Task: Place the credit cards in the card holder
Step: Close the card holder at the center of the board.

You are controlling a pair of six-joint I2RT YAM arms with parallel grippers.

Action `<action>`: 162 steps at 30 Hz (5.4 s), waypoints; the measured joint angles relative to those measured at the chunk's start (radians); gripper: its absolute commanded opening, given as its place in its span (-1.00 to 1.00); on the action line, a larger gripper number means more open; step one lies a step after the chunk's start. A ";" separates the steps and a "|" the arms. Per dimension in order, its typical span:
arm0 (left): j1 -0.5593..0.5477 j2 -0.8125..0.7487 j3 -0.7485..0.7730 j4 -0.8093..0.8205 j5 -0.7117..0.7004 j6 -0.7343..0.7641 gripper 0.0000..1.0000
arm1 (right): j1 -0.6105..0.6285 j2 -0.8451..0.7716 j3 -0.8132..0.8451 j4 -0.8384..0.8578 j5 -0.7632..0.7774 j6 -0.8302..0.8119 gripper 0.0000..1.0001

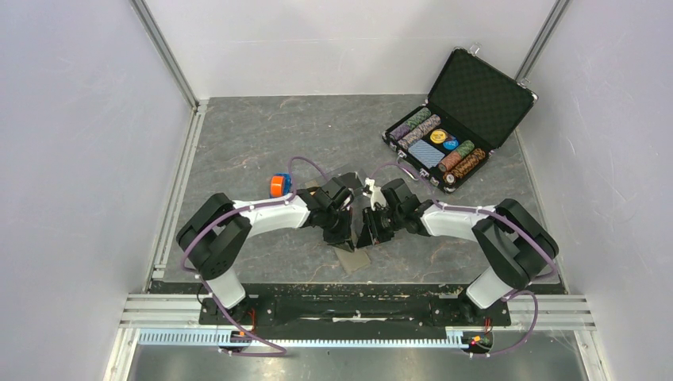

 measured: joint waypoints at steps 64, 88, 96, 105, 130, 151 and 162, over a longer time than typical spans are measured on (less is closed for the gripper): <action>-0.003 -0.017 -0.010 -0.019 0.019 -0.006 -0.96 | 0.021 -0.012 0.068 -0.074 0.003 -0.036 -0.53; -0.002 0.023 -0.010 -0.012 0.071 -0.014 -0.96 | 0.056 0.045 0.077 -0.110 0.047 -0.065 -0.63; 0.000 0.029 -0.009 -0.012 0.078 -0.014 -0.96 | 0.061 0.061 0.099 -0.147 0.065 -0.064 -0.64; 0.000 0.022 -0.006 -0.015 0.073 -0.014 -0.95 | 0.076 0.018 0.092 -0.145 0.096 -0.076 -0.57; -0.014 -0.004 0.056 -0.108 -0.032 -0.014 -0.96 | 0.054 -0.045 0.068 -0.143 0.110 -0.072 -0.55; -0.014 0.010 0.056 -0.135 -0.052 -0.013 -0.95 | 0.059 -0.013 0.065 -0.091 0.045 -0.075 -0.55; -0.013 0.024 0.056 -0.150 -0.050 -0.013 -0.96 | 0.062 0.042 0.075 -0.064 0.025 -0.075 -0.56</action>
